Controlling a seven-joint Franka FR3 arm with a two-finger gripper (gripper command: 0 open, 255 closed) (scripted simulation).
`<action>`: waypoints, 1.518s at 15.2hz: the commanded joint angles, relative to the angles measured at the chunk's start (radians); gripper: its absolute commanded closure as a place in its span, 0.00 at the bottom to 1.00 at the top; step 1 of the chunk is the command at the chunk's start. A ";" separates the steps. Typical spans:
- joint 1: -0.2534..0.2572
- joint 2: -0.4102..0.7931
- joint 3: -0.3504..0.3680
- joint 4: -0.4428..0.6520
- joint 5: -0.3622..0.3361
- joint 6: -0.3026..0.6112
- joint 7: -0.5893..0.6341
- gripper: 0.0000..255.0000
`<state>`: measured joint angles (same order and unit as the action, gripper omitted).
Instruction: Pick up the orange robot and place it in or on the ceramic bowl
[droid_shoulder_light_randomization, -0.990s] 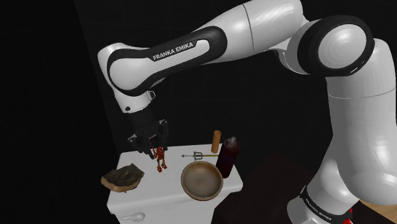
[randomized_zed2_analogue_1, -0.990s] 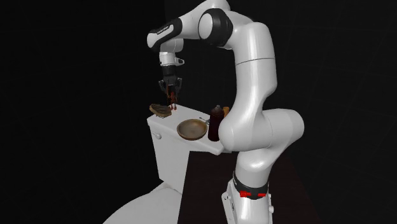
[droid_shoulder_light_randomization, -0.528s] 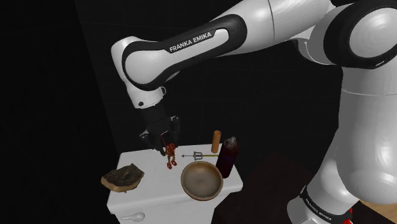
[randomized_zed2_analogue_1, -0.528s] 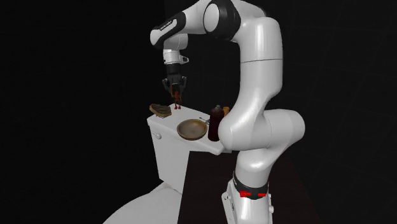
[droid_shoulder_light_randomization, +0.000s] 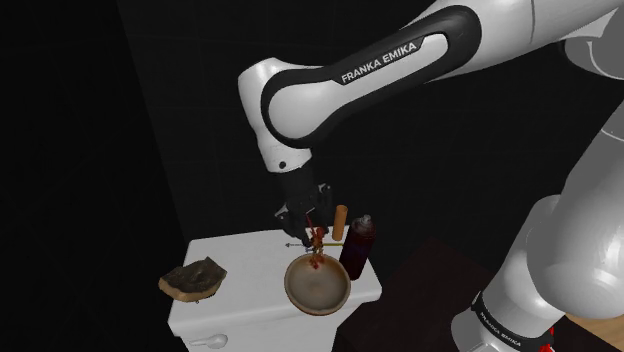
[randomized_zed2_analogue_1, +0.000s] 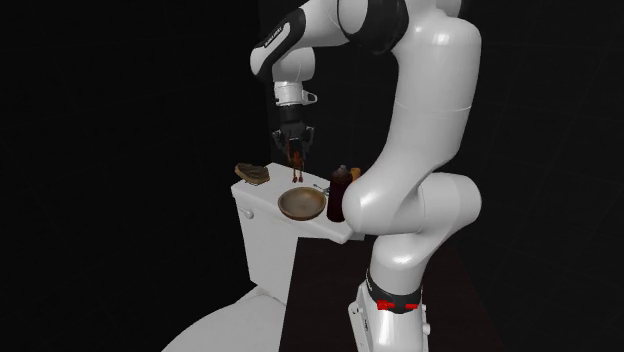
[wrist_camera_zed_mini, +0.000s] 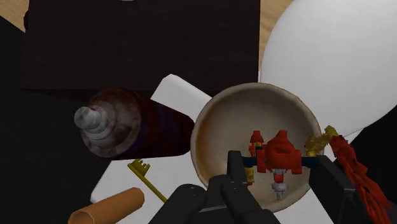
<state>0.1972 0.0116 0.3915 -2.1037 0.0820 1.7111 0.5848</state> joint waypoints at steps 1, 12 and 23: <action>-0.009 -0.062 -0.008 -0.070 0.015 0.011 -0.028 1.00; -0.005 0.017 -0.004 -0.143 -0.007 0.158 -0.016 1.00; -0.003 0.045 -0.004 -0.159 -0.015 0.201 -0.011 0.00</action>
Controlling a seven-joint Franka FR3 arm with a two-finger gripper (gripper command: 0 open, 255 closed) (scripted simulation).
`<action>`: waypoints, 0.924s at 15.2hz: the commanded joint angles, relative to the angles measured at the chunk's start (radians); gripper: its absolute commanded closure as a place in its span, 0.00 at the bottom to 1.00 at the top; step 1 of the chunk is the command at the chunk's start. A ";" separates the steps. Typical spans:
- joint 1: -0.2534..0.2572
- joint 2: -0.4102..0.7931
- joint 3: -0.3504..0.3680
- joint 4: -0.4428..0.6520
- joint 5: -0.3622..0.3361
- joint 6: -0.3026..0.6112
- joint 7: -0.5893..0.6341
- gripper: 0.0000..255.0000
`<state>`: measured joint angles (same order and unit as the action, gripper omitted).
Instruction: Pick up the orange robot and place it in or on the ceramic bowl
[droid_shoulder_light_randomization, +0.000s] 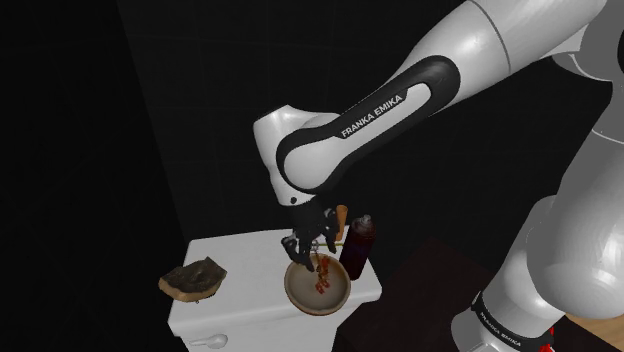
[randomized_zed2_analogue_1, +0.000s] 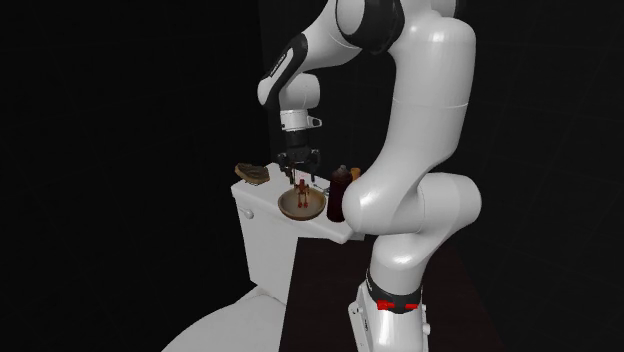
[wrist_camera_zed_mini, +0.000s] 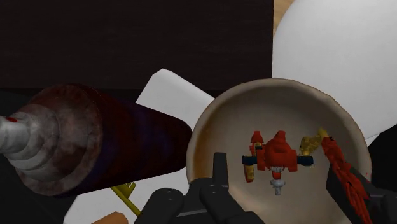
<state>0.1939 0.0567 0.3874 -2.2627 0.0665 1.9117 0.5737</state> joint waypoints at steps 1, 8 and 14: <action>0.000 0.000 0.000 0.000 0.000 0.000 0.000 0.00; -0.004 -0.010 -0.003 0.092 -0.001 -0.102 -0.001 0.00; -0.005 -0.011 -0.004 0.118 -0.002 -0.129 -0.001 0.00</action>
<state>0.1894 0.0461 0.3836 -2.1449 0.0647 1.7839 0.5731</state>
